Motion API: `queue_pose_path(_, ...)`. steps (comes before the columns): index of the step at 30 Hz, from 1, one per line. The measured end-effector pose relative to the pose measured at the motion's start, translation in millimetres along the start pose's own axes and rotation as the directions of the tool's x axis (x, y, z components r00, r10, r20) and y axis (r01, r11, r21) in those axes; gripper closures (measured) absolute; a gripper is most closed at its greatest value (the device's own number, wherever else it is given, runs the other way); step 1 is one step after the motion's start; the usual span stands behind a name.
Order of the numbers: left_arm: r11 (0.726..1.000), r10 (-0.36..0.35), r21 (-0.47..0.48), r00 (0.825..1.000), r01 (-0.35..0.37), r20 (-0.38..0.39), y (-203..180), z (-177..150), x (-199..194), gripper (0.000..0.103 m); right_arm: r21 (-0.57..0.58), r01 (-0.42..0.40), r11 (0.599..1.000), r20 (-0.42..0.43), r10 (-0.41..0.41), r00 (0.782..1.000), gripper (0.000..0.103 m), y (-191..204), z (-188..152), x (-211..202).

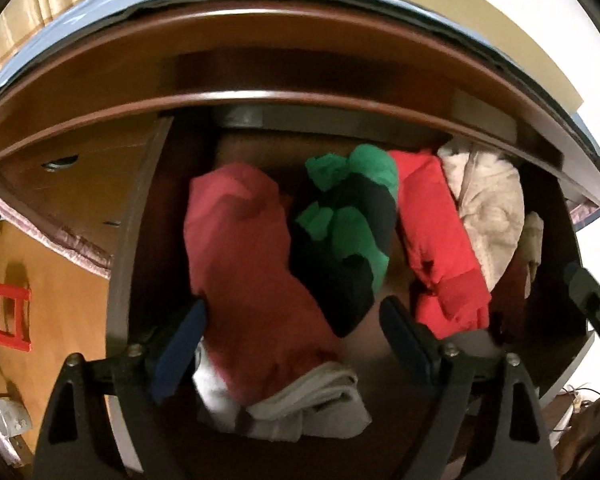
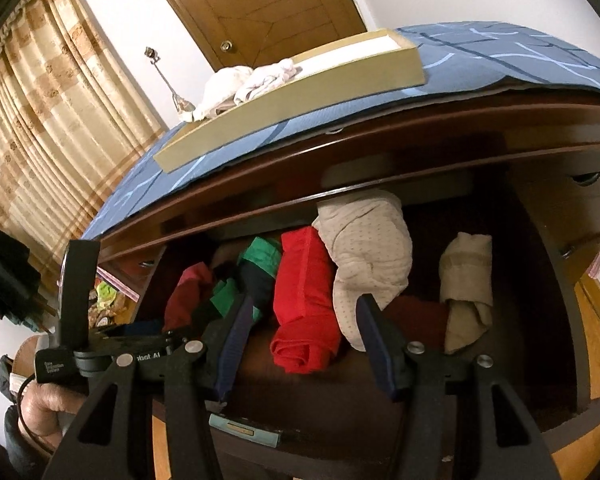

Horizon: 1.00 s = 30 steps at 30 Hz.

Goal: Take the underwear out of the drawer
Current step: 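Lower both tools from the tray down into the open drawer, then grasp bright red underwear with right tool while left tool grasps dark red underwear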

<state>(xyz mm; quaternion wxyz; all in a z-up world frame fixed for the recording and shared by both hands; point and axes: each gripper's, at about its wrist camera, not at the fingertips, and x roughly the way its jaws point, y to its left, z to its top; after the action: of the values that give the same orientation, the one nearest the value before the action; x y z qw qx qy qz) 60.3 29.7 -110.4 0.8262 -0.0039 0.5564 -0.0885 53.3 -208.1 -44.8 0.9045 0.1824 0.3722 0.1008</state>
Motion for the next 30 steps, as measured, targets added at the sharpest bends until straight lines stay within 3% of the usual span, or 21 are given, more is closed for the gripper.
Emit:
queue_pose_path(1, 1.000, -0.007, 0.000, 1.000, 0.007, 0.006, -0.2, 1.2, 0.4, 0.022, -0.004, 0.001, 1.000, -0.007, -0.001, 1.000, 0.046, 0.5, 1.1, 2.5)
queue_pose_path(6, 0.999, -0.046, -0.015, 0.999, 0.046, 0.014, -0.2, 2.8, -1.7, 0.023, 0.004, -0.004, 1.000, -0.043, 0.004, 0.999, 0.046, -0.1, 3.8, 13.1)
queue_pose_path(8, 0.992, -0.126, 0.004, 0.992, 0.126, 0.006, -5.0, 1.2, -6.4, 0.036, 0.001, 0.000, 1.000, -0.046, 0.001, 0.999, 0.046, 0.6, 3.7, 14.2)
queue_pose_path(9, 0.991, -0.132, 0.025, 0.991, 0.132, 0.007, -7.0, 0.6, -6.9, 0.038, -0.002, 0.001, 1.000, -0.047, -0.001, 0.999, 0.046, 1.1, 4.1, 14.5)
queue_pose_path(12, 0.996, -0.088, 0.015, 0.996, 0.088, 0.004, -3.0, 2.2, 0.2, 0.042, 0.007, 0.004, 1.000, -0.054, -0.004, 0.999, 0.046, 2.0, 5.2, 16.7)
queue_pose_path(14, 0.994, -0.106, -0.038, 0.994, 0.105, -0.007, 8.0, 4.2, 5.4, 0.049, 0.003, 0.001, 1.000, -0.069, -0.001, 0.998, 0.046, 3.8, 5.9, 19.2)
queue_pose_path(18, 0.995, -0.099, -0.019, 0.995, 0.099, -0.013, 1.2, 7.8, 7.8, 0.049, -0.001, 0.010, 1.000, -0.088, -0.010, 0.996, 0.046, 5.8, 7.9, 22.5)
queue_pose_path(19, 0.993, -0.118, -0.016, 0.993, 0.118, -0.005, 1.2, 7.6, 6.8, 0.055, -0.002, 0.014, 1.000, -0.095, -0.014, 0.995, 0.046, 6.3, 8.6, 24.1)
queue_pose_path(20, 0.992, -0.128, -0.006, 0.992, 0.128, 0.003, 1.7, 7.4, 5.3, 0.073, -0.001, 0.011, 1.000, -0.103, -0.012, 0.995, 0.046, 6.7, 9.4, 26.0)
queue_pose_path(23, 0.986, -0.169, -0.006, 0.986, 0.169, 0.014, 8.2, 8.0, 0.0, 0.087, 0.004, 0.005, 1.000, -0.132, -0.004, 0.991, 0.046, 7.6, 12.2, 33.3)
queue_pose_path(26, 0.979, -0.204, -0.009, 0.978, 0.205, 0.049, 15.2, 6.4, -8.9, 0.095, 0.003, -0.004, 1.000, -0.192, 0.005, 0.981, 0.046, 9.6, 16.3, 48.8)
queue_pose_path(30, 0.978, -0.211, 0.026, 0.970, 0.209, 0.122, 20.2, 6.1, -35.4, 0.097, 0.001, -0.005, 1.000, -0.237, 0.005, 0.971, 0.046, 16.3, 21.5, 67.3)
